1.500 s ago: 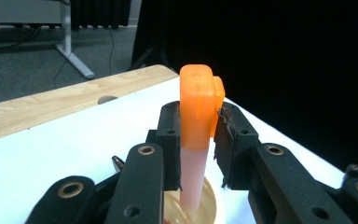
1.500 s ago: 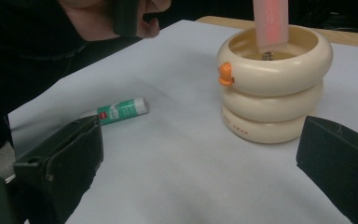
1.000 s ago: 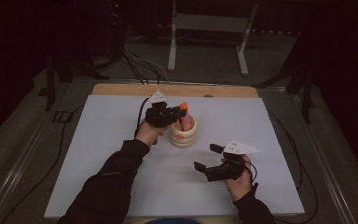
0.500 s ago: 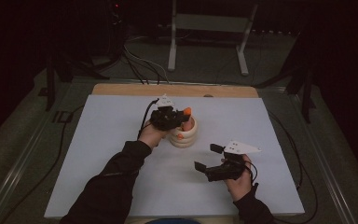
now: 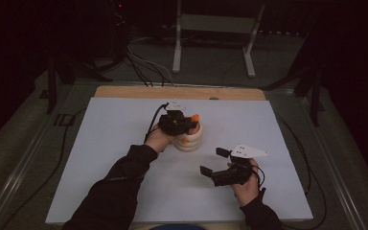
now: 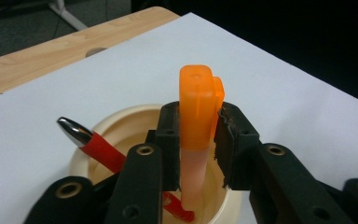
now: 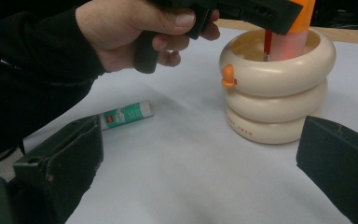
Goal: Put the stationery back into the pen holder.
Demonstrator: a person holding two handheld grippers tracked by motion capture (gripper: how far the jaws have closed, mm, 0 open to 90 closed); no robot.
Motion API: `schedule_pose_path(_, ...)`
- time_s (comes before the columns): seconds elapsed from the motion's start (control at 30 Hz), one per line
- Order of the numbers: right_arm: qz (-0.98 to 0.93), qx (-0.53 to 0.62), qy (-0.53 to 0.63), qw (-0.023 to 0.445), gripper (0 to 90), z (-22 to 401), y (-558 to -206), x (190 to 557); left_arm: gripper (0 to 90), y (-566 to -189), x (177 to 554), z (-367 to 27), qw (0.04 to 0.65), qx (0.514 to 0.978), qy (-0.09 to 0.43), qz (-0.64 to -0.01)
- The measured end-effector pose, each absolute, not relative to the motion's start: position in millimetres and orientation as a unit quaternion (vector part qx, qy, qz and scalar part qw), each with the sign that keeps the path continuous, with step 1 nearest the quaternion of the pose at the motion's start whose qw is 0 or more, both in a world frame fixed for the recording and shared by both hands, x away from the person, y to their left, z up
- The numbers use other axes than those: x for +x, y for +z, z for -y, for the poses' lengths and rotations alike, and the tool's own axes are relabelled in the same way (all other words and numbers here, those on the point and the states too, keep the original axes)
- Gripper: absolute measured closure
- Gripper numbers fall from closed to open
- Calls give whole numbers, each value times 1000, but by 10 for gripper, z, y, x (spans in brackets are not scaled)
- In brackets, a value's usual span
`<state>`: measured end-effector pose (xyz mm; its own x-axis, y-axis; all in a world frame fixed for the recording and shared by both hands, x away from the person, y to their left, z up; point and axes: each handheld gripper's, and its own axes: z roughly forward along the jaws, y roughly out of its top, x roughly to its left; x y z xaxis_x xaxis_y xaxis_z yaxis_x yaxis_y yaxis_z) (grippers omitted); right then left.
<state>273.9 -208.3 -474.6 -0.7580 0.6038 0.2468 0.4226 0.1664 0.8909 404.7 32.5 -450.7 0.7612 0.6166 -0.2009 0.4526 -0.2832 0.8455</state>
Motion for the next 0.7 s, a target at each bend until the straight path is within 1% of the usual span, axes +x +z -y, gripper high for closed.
schedule_pose_path(0.1,-760,338,550,82,3,2082,-4748,2739,586,-4456,4039,-351,502,788,87,-345)
schedule_pose_path(0.37,-760,337,550,82,3,2081,-4744,2737,290,-4268,3951,-427,513,779,99,-347)
schedule_pose_path(0.43,-759,336,551,83,3,2081,-4740,2734,235,-4221,3920,-453,514,775,109,-350)
schedule_pose_path(0.57,-759,336,551,82,3,2083,-4738,2732,106,-4142,3874,-542,525,773,98,-343)
schedule_pose_path(0.63,-759,336,551,83,3,2082,-4738,2730,98,-4114,3845,-589,526,775,91,-337)
schedule_pose_path(0.67,-759,336,552,82,3,2080,-4739,2726,65,-4101,3825,-608,527,775,94,-336)
schedule_pose_path(0.7,-759,336,551,82,3,2079,-4740,2725,53,-4089,3808,-628,527,776,92,-335)
